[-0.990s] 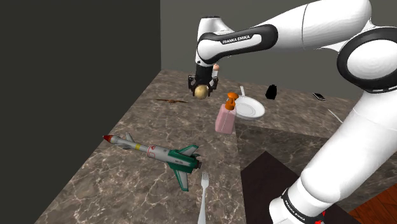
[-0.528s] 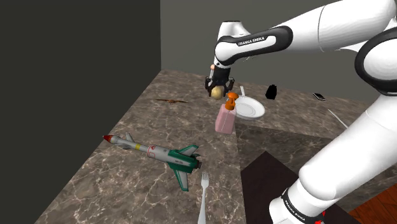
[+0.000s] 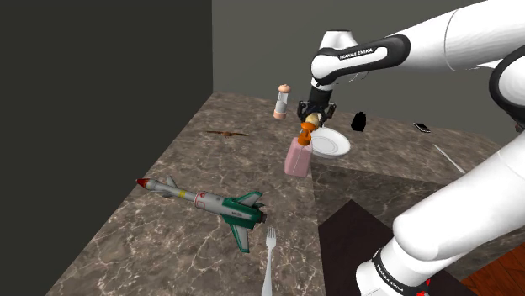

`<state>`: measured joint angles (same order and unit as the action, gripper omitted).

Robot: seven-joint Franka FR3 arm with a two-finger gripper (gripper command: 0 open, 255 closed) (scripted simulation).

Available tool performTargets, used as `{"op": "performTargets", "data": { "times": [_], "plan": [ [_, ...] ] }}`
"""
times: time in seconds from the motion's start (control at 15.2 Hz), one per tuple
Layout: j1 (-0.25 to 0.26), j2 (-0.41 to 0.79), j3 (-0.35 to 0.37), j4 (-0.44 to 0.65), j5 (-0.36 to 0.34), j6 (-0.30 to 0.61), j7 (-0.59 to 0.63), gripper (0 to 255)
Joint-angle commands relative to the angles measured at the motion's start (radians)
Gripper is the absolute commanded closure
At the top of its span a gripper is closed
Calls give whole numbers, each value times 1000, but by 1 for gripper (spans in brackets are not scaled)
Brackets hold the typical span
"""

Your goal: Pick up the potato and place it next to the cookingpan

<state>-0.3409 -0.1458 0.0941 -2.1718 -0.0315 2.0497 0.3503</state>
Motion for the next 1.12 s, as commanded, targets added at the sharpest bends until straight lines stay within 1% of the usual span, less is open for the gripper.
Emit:
{"op": "performTargets", "data": {
  "times": [0.0, 0.53, 1.06],
  "plan": [
    [-23, -5, -31, -6, -3, 3, -54, 255],
    [-110, -16, -148, -19, -17, 13, -251, 255],
    [-196, 38, -264, 41, -19, 14, -451, 255]
  ]
}}
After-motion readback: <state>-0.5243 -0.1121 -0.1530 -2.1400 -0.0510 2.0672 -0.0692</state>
